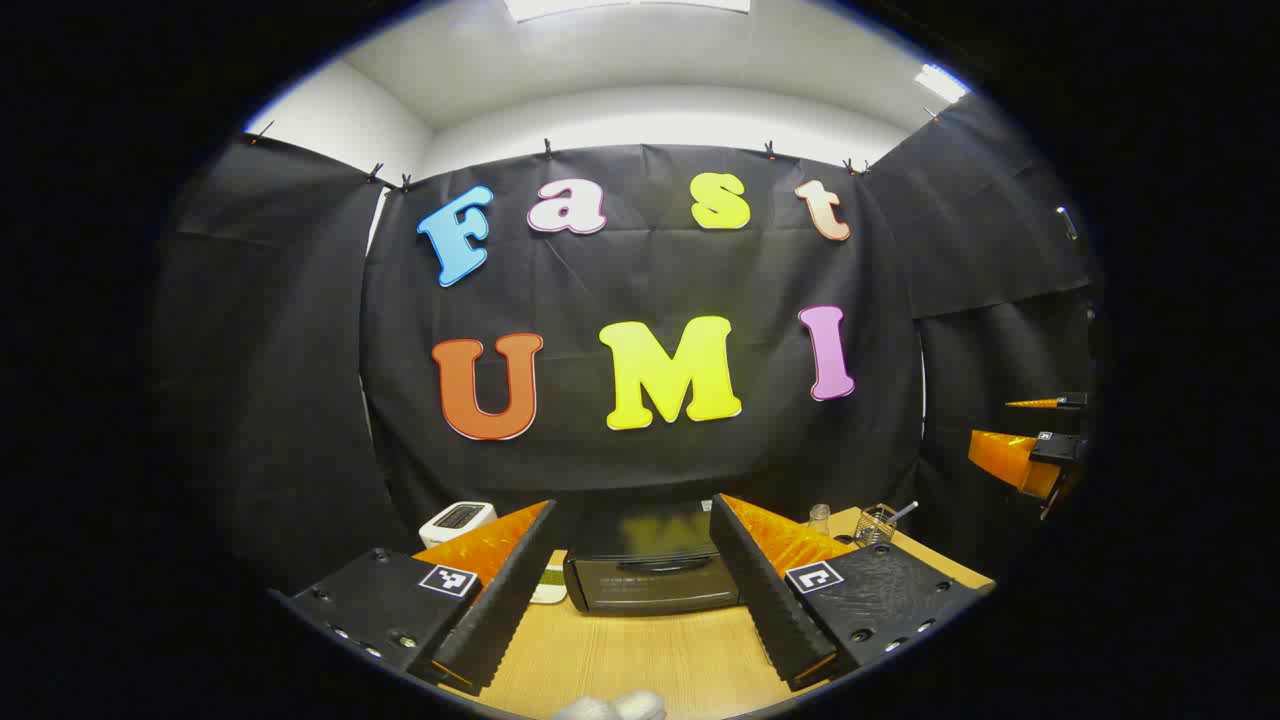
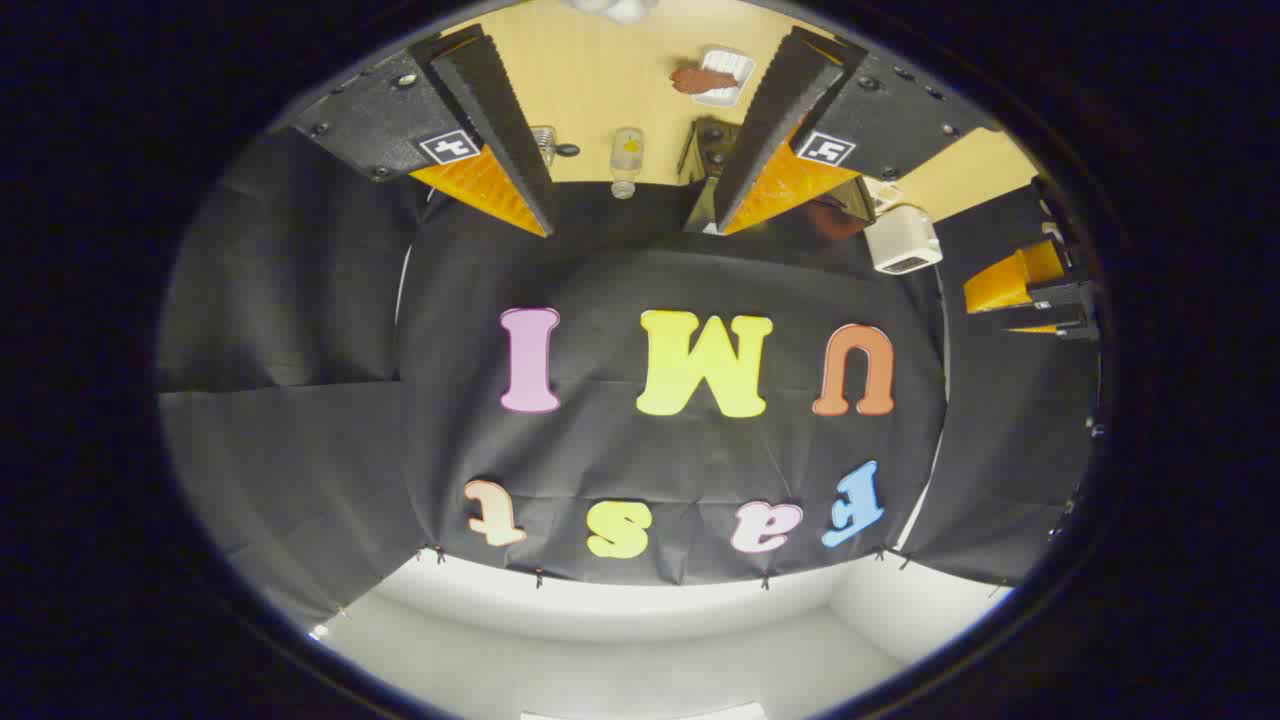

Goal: Open the electric oven with the left hand, put the food in, and close the electric oven.

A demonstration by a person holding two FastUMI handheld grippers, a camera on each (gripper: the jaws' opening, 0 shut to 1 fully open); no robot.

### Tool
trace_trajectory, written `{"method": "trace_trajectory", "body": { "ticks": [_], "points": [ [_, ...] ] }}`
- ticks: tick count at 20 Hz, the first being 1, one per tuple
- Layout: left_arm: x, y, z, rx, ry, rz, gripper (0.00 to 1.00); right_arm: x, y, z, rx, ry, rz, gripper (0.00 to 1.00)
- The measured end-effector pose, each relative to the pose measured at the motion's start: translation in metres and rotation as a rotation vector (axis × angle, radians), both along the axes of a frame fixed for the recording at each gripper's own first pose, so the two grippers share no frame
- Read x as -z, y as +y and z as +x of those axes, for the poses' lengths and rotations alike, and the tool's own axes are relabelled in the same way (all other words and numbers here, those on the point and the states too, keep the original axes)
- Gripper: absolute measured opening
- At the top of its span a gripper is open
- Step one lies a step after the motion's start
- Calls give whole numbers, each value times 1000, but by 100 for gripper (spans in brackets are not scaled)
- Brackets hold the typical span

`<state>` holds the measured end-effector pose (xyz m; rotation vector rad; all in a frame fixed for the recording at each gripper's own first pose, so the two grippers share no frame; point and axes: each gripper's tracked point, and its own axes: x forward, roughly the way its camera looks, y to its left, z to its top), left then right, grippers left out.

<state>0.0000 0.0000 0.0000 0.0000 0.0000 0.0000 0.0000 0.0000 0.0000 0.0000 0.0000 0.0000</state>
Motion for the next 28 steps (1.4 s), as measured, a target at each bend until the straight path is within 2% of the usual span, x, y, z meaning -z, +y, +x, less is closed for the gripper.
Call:
{"method": "trace_trajectory", "body": {
  "ticks": [1,16,23,28],
  "points": [
    [1,1,2,-3,4,2,96,1,0,2,-1,7,0,100],
    [21,0,32,2,42,-9,96,9,-6,6,12,36,-27,100],
    [51,-11,78,29,76,-26,96,17,-8,1,24,78,0,100],
    [102,-22,122,39,141,-24,96,22,-21,-7,64,105,-15,100]
  ]
}}
